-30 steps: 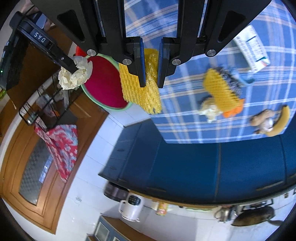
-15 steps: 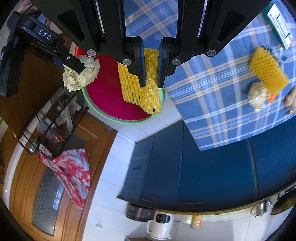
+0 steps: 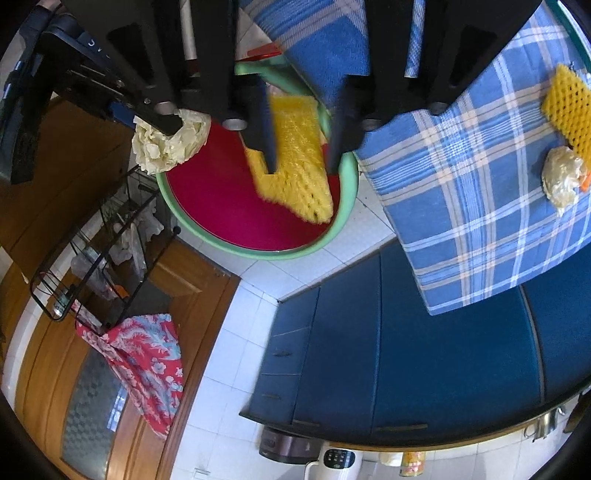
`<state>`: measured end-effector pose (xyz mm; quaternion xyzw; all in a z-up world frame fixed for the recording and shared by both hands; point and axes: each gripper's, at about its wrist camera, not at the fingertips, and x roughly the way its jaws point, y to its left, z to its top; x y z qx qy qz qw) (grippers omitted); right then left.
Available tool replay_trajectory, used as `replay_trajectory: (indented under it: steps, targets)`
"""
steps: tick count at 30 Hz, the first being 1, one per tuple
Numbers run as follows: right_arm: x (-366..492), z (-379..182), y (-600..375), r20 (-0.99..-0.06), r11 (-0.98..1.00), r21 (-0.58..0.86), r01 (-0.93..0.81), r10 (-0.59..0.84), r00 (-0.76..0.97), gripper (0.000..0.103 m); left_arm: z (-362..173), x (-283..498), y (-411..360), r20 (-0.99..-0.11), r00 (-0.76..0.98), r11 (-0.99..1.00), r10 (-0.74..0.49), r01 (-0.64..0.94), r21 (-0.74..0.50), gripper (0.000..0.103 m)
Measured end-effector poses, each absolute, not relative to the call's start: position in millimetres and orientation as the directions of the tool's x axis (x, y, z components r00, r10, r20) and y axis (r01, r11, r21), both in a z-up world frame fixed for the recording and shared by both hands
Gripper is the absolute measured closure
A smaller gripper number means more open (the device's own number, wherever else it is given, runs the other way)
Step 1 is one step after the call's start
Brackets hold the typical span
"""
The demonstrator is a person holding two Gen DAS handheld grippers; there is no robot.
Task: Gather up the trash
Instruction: 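Open both tools to drop the net and paper into the bucket, then move both tools back over the table toward the remaining trash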
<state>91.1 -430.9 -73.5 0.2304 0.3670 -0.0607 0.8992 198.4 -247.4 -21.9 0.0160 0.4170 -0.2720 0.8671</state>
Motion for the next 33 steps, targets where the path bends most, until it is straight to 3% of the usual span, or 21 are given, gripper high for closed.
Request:
replay_trajectory:
  steps: [2, 16, 33]
  targets:
    - [92.1, -73.2, -433.0, -0.685, 0.883, 0.374, 0.282, 0.058, 0.726, 0.059, -21.7, 198.1, -248.1, -0.728, 0.515, 0.856, -0.452, 0.479, -0.193, 0.058]
    - [88.4, -61.9, -431.8, -0.660, 0.891, 0.374, 0.259, 0.059, 0.749, 0.046, -13.4, 191.5, -225.5, -0.727, 0.539, 0.882, -0.426, 0.426, -0.201, 0.058]
    - [62.6, -21.2, -388.1, -0.622, 0.928, 0.340, 0.152, 0.100, 0.777, 0.043, 12.8, 159.7, -155.7, -0.709, 0.607, 0.929, -0.360, 0.300, -0.215, 0.057]
